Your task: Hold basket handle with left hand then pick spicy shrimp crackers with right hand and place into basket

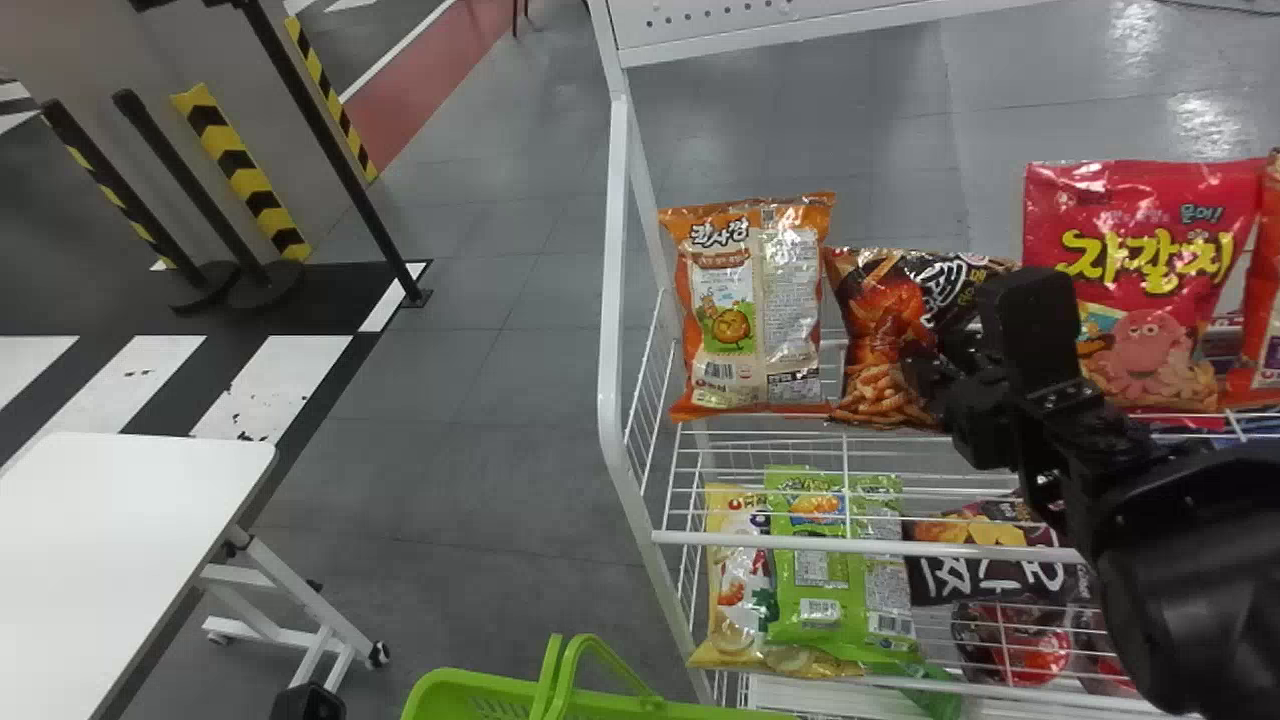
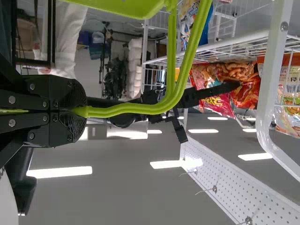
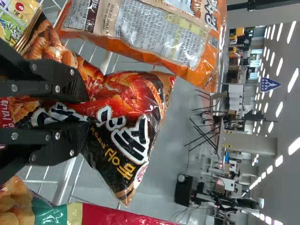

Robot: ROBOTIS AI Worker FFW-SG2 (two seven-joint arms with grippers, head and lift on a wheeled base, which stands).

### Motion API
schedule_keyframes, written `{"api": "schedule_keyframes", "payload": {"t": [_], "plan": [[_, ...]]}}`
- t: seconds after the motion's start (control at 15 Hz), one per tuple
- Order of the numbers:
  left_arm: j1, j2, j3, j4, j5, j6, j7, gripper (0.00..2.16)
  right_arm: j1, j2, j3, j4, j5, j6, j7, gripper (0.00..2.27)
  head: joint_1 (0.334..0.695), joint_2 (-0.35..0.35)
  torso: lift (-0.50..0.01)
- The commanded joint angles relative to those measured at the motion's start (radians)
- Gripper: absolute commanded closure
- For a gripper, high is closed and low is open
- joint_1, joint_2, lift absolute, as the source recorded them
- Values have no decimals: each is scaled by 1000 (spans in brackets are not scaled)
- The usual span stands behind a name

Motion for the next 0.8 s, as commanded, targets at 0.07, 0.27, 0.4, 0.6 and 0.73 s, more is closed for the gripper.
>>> {"api": "schedule_keyframes", "payload": {"t": [0.07, 0.27, 0.4, 0.6, 0.73], "plan": [[-3, 1, 1, 9, 0, 1, -13, 2148, 56, 1, -1, -107, 66, 56, -9, 2243, 695, 340, -10], [-9, 2, 1, 21, 3, 1, -13, 2148, 139, 1, 7, -259, 160, 160, -23, 2243, 695, 339, -10], [-11, 4, -1, 22, 2, 1, -13, 2148, 191, 1, 11, -354, 198, 225, -25, 2243, 695, 338, -10], [-11, 4, -1, 25, 2, 1, -13, 2148, 283, 1, 31, -521, 218, 295, -23, 2243, 695, 342, -10], [-11, 4, -1, 25, 2, 1, -13, 2148, 337, 1, 51, -644, 232, 372, -23, 2243, 695, 350, -10]]}}
